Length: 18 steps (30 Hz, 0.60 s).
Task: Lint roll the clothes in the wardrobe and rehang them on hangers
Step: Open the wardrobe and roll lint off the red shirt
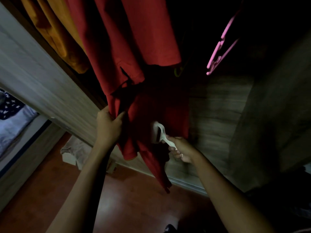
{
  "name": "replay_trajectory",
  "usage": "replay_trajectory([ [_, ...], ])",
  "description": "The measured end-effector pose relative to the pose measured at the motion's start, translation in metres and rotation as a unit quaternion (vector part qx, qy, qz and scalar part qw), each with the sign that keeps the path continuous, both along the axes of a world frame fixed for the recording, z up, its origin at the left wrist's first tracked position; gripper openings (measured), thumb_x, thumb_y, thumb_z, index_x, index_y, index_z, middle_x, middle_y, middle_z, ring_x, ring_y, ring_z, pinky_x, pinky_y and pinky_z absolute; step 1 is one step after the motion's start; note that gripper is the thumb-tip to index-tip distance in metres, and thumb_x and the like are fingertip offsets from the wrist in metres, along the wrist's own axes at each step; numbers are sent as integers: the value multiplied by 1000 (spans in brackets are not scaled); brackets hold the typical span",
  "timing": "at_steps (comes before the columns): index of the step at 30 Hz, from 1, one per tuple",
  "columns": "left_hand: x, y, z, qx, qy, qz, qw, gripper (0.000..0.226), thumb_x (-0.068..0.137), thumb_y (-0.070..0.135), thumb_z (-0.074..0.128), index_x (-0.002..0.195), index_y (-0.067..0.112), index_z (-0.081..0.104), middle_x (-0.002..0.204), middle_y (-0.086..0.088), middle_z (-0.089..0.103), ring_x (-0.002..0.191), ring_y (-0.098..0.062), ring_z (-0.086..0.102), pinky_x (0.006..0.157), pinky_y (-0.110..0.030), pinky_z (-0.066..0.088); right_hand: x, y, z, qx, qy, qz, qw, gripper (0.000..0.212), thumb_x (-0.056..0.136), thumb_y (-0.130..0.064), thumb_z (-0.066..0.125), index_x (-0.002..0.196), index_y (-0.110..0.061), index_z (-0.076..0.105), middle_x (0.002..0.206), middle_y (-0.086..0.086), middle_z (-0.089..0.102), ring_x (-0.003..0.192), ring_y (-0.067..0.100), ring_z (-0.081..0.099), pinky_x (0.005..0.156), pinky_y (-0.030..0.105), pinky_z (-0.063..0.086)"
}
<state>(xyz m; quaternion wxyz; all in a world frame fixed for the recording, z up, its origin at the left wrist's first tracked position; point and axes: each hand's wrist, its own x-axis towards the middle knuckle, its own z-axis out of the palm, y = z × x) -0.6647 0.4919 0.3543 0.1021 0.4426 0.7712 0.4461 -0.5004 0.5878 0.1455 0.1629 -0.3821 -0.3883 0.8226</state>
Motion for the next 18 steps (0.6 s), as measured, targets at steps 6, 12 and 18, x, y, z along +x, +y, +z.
replay_trajectory([
  [6,3,1,1,15,7,-8,1000,12,89,-2,56,89,-13,60,76,-29,66,64,-25,56,58,-45,52,-7,14,63,24,131,-46,990,36,99,-43,47,107,-11,62,47,-5,33,30,1,25,32,9,14],
  [12,5,-5,4,25,14,-27,999,17,90,2,56,85,-14,57,70,-33,60,58,-25,53,50,-42,44,-30,56,46,0,30,-204,978,35,101,-40,42,109,-9,57,55,-3,38,34,4,26,30,15,15],
  [18,0,-5,0,22,18,-25,999,13,90,2,56,86,-10,58,68,-25,59,57,-26,54,54,-39,46,-43,30,20,51,-56,-120,990,36,99,-43,48,109,-10,59,59,-3,41,39,5,28,32,15,19],
])
